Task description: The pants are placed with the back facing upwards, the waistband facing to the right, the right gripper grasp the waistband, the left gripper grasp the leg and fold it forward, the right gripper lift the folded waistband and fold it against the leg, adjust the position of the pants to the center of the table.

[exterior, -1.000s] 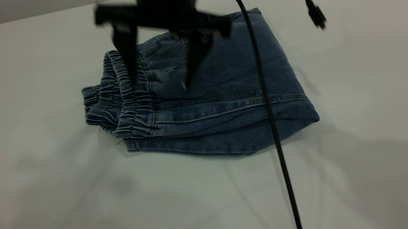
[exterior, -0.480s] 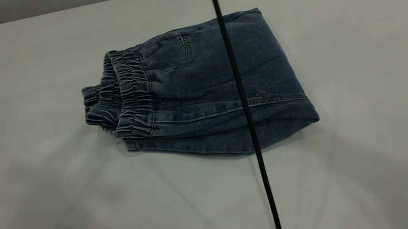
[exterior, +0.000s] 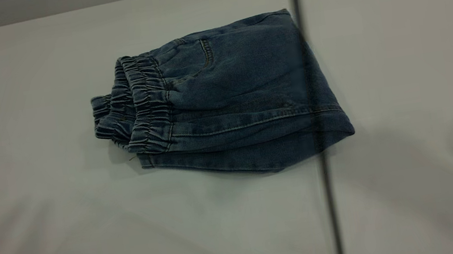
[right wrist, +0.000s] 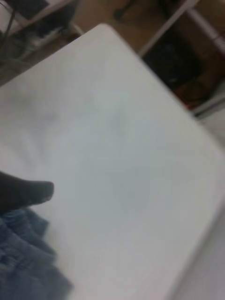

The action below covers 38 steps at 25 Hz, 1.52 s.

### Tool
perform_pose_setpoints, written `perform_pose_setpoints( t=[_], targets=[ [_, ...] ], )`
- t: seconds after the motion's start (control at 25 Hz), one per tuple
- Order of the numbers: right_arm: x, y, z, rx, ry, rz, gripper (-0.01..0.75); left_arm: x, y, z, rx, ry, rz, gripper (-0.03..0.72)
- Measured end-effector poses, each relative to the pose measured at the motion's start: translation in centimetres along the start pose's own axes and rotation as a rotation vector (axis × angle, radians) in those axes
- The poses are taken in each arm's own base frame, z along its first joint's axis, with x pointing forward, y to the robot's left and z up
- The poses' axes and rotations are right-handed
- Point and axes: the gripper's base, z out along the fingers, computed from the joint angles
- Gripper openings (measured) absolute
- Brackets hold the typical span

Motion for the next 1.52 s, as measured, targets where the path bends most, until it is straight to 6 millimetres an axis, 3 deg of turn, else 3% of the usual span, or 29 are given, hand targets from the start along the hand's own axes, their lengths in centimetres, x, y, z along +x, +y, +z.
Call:
perform_pose_setpoints(
  t=[0.16,0.28,0.44,0.6,0.76,1.04,1.32,1.52],
  targets=[
    [-0.1,2.0,-6.3,0.014,-0.115,-0.080,0.437,0.6,0.2,-2.6,0.026,0.063,-0.083,0.244],
    [0.9,2.9,-10.0,0.058,-0.151,-0.153,0.437,1.4,-0.1,-3.6,0.069,0.153,-0.140,0.244],
    [3.6,3.7,-14.1,0.119,-0.163,-0.173,0.437,3.0,-0.8,-3.9,0.131,0.327,-0.175,0.244],
    [7.6,3.9,-16.5,0.174,-0.127,-0.178,0.437,4.7,-2.1,-3.9,0.215,0.468,-0.227,0.244],
    [12.2,3.9,-17.8,0.190,-0.075,-0.170,0.437,6.6,-3.6,-3.5,0.294,0.558,-0.281,0.244],
    [20.0,3.2,-18.1,0.242,-0.035,-0.139,0.437,11.2,-5.4,-3.9,0.356,0.702,-0.288,0.244],
    [27.8,2.0,-16.5,0.264,-0.063,-0.012,0.437,15.1,-6.4,-5.8,0.356,0.676,-0.305,0.244],
    [33.3,1.1,-14.7,0.276,-0.004,0.056,0.437,16.2,-6.6,-6.7,0.347,0.628,-0.321,0.244]
  ],
)
